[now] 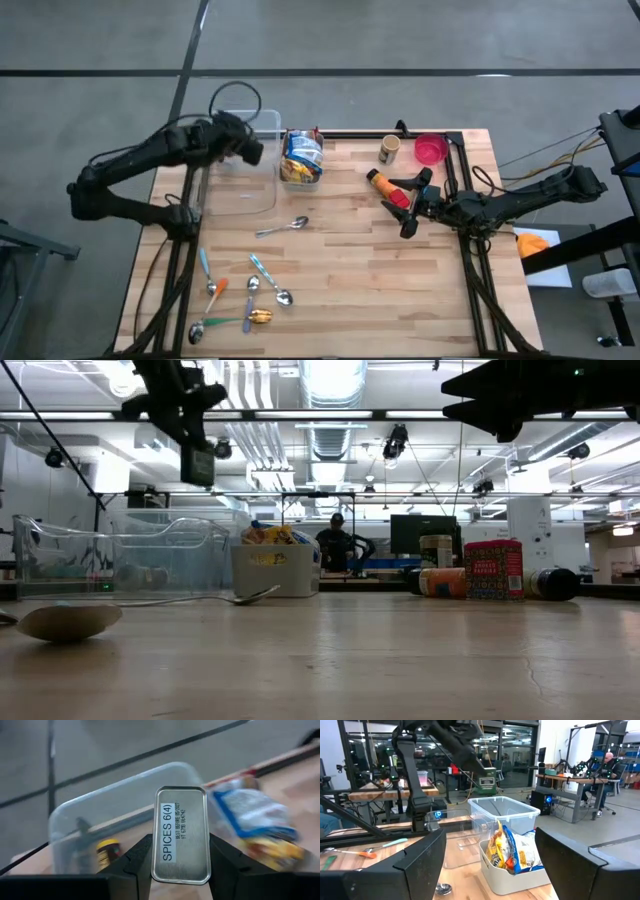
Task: Pick & Place Food Item
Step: Put the black seasoning can into the white bin, then put the orange seasoning bottle into the white bin
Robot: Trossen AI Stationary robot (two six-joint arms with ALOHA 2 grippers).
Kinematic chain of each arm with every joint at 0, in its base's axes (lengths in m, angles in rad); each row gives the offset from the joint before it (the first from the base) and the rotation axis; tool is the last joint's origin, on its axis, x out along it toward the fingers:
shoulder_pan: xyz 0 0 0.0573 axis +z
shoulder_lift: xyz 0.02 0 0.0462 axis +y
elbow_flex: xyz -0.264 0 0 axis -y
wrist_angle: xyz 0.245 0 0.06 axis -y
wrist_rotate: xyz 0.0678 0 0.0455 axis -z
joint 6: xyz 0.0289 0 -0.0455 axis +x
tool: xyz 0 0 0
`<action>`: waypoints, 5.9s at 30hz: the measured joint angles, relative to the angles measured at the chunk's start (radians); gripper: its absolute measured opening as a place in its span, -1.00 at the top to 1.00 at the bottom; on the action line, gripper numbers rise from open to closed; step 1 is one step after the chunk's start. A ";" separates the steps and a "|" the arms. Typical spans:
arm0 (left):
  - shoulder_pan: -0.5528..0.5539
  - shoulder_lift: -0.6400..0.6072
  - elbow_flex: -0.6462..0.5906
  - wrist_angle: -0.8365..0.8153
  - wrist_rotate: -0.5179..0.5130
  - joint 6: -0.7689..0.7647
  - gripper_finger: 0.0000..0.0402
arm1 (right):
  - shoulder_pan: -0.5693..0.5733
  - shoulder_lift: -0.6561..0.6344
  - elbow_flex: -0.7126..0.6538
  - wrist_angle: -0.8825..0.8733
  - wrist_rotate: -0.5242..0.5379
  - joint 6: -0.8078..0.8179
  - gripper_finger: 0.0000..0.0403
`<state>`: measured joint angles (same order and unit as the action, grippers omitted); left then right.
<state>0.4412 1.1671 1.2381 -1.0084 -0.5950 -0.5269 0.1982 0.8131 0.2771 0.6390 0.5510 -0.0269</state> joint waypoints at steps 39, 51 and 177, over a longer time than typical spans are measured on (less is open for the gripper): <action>0.404 0.519 -0.002 0.134 0.301 -0.049 0.31 | 0.000 0.000 0.000 0.000 0.000 0.000 -0.51; 0.456 0.530 -0.070 0.228 0.390 -0.058 0.31 | 0.000 0.000 0.000 0.000 0.000 0.000 -0.51; 0.092 -0.345 -0.818 1.188 0.824 0.386 -0.52 | -0.001 0.007 0.008 0.055 -0.008 -0.072 -0.51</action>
<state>0.5327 0.8219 0.4202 0.1795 0.2295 -0.1413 0.1974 0.8206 0.2854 0.6938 0.5435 -0.0986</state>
